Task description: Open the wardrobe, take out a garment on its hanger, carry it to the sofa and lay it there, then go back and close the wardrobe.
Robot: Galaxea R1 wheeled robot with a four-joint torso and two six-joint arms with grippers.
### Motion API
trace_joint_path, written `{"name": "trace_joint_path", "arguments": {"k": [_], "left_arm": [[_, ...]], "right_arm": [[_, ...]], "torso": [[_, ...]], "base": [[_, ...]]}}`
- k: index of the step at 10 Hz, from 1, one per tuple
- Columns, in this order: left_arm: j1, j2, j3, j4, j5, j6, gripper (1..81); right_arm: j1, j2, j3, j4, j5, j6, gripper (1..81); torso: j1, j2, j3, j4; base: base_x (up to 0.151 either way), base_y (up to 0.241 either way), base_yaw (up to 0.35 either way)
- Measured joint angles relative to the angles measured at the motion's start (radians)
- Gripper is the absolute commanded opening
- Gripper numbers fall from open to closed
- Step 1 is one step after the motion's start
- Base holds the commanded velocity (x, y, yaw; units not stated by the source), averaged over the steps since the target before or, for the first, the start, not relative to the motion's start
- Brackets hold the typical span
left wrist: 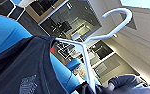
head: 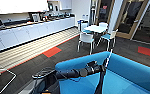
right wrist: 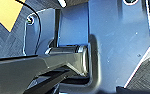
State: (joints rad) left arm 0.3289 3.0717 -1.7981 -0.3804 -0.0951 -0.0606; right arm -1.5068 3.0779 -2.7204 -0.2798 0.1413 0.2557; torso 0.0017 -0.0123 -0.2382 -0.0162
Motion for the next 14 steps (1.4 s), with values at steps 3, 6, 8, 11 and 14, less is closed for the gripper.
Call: {"name": "trace_joint_path", "arguments": {"k": [3, 6, 8, 11, 14], "left_arm": [[0.037, 0.005, -0.070, 0.038, 0.005, 0.002, 1.0], [0.043, -0.038, -0.075, 0.061, 0.004, 0.002, 1.0], [0.057, -0.058, -0.089, 0.071, 0.005, 0.003, 1.0], [0.060, -0.089, -0.109, 0.086, 0.005, 0.003, 1.0], [0.087, -0.091, -0.119, 0.108, 0.005, 0.003, 1.0]], "right_arm": [[0.000, 0.000, 0.000, 0.000, 0.000, 0.000, 81.1], [-0.002, 0.000, 0.000, 0.000, 0.007, 0.001, 81.1], [-0.008, -0.001, 0.000, 0.000, 0.008, 0.002, 81.1], [-0.007, -0.006, -0.002, 0.002, 0.008, 0.003, 81.1], [-0.006, -0.006, -0.002, 0.003, 0.009, 0.004, 81.1]], "torso": [[0.000, 0.000, 0.000, 0.000], [0.000, 0.000, 0.000, 0.003], [0.000, 0.000, 0.000, 0.034], [0.000, 0.000, 0.000, 0.096], [0.000, 0.000, 0.000, 0.098]], "base": [[0.000, 0.000, 0.000], [0.000, 0.000, 0.000], [0.000, 0.000, 0.000], [0.000, 0.000, 0.000], [0.000, 0.000, 0.000]]}}
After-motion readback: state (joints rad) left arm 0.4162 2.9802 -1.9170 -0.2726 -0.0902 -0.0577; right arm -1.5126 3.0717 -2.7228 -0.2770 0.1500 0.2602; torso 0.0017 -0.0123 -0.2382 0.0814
